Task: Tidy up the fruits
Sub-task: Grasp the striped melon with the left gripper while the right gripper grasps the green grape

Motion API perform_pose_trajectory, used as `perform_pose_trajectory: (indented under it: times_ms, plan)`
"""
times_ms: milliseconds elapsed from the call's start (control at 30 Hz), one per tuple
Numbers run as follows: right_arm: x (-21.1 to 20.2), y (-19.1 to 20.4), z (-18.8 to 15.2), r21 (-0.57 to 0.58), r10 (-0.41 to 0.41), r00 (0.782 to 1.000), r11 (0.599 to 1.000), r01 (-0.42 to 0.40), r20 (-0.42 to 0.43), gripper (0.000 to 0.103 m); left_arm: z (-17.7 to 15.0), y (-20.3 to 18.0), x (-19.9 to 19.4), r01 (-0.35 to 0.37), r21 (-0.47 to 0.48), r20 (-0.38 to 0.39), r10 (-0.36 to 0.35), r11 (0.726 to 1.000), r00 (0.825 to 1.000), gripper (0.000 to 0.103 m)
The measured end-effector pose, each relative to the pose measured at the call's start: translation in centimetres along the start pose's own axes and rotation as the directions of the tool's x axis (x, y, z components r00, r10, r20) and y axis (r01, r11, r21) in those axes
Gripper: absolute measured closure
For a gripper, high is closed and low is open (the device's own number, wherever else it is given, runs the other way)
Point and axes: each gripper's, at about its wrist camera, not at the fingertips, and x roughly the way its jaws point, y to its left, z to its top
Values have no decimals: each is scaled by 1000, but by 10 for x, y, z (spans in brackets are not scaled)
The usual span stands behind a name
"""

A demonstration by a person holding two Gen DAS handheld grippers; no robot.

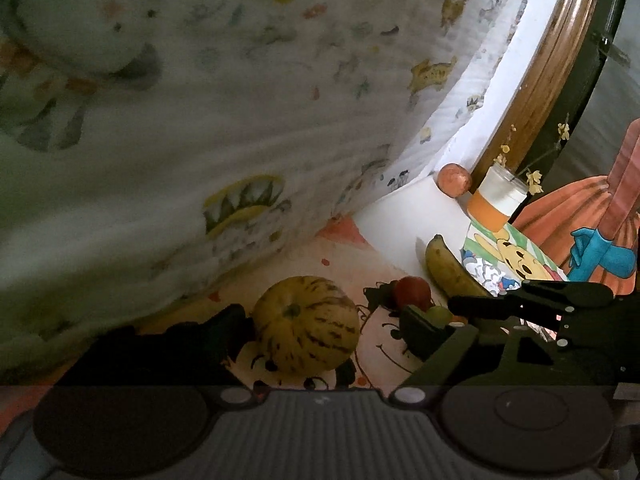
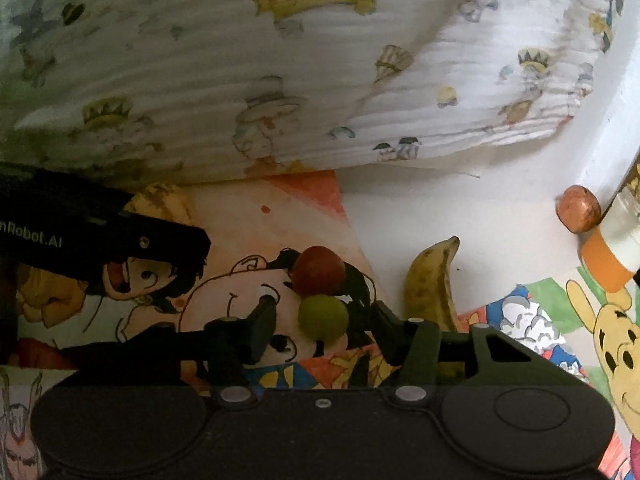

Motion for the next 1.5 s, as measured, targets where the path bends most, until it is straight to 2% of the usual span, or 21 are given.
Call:
perform_pose_trajectory:
  times_ms: [200, 300, 333, 567, 800, 1233, 1500]
  plan:
    - [1, -4, -1, 53, 26, 1000, 998, -26, 4, 69, -2, 0, 1, -8, 18, 10, 8, 1000, 1000, 25]
    - [2, -3, 0, 51, 14, 1000, 999, -14, 1, 74, -3, 0, 0, -16, 19, 9, 16, 1000, 1000, 36]
    - [2, -3, 0, 54, 12, 1000, 998, -12, 0, 75, -3, 1, 1, -23, 23, 8, 22, 999, 1000, 44]
    - [-6, 0, -2, 69, 13, 1000, 998, -12, -3, 75, -3, 1, -1, -17, 20, -5, 17, 1000, 1000, 44]
    - [-34, 4, -7, 103, 12, 999, 995, -15, 35, 75, -7, -1, -11, 11, -5, -44, -11, 1000, 999, 44]
    - [-135, 26, -38, 175, -48, 992, 984, 28, 114, 75, -23, -35, -68, 76, 21, -29, -76, 997, 997, 44]
    - [-195, 36, -72, 217, -103, 985, 974, 71, 141, 75, -47, -65, -111, 123, 59, -44, -121, 991, 992, 44]
